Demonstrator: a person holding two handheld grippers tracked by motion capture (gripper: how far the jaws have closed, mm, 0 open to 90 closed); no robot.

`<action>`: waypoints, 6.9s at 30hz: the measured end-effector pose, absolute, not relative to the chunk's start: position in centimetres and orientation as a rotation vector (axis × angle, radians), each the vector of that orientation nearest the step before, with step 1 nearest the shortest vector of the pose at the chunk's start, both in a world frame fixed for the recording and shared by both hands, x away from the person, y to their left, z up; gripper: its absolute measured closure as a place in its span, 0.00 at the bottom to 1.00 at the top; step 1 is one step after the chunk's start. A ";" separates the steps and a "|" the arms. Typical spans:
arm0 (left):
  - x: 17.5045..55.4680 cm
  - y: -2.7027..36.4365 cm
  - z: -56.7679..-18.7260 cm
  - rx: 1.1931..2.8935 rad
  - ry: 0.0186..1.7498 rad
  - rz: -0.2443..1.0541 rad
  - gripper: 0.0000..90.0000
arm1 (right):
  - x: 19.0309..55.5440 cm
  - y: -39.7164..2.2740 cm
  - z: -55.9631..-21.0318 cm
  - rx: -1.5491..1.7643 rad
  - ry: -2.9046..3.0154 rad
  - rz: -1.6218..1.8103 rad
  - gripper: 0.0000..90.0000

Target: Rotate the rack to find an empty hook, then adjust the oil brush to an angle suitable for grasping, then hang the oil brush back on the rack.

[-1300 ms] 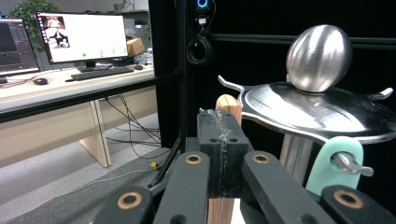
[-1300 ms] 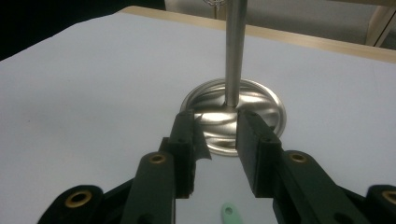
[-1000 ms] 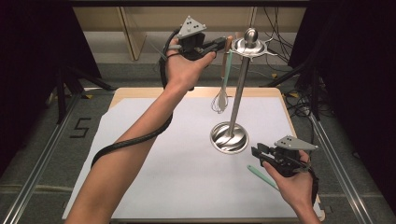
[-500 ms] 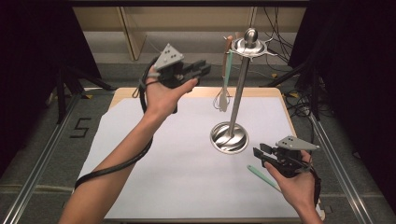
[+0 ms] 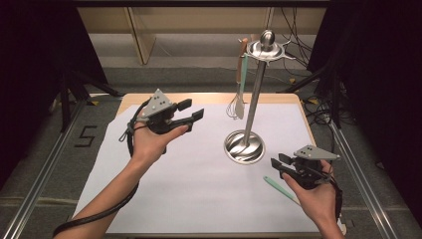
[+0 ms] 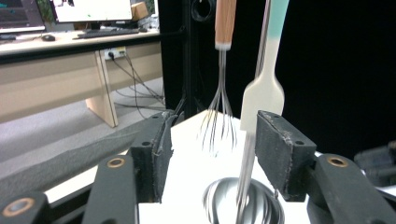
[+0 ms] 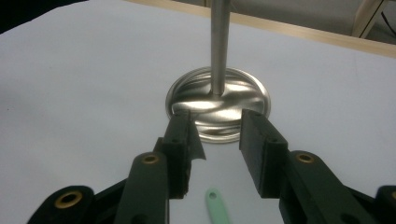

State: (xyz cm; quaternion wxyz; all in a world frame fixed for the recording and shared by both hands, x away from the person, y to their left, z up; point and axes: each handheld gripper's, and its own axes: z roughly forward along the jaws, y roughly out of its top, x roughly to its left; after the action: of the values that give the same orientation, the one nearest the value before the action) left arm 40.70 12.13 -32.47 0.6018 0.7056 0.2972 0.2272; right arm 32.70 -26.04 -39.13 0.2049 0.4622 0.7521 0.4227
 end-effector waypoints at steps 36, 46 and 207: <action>33.1 19.5 -41.3 1.715 0.807 0.566 0.52 | 34.1 -26.4 -38.8 1.344 2.281 0.967 0.75; 32.3 19.8 -42.7 1.713 0.823 0.546 0.52 | 35.0 -26.7 -39.7 1.352 2.399 0.753 0.78; 37.3 5.0 -35.8 1.677 0.513 0.309 0.53 | 29.8 -23.3 -36.7 1.308 1.958 1.297 0.92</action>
State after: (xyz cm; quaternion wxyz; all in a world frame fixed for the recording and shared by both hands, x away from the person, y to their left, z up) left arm 37.34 5.01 -35.82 0.6291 0.7321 0.2240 0.1347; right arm 29.82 -23.31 -36.74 0.2249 0.4741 0.7097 0.4701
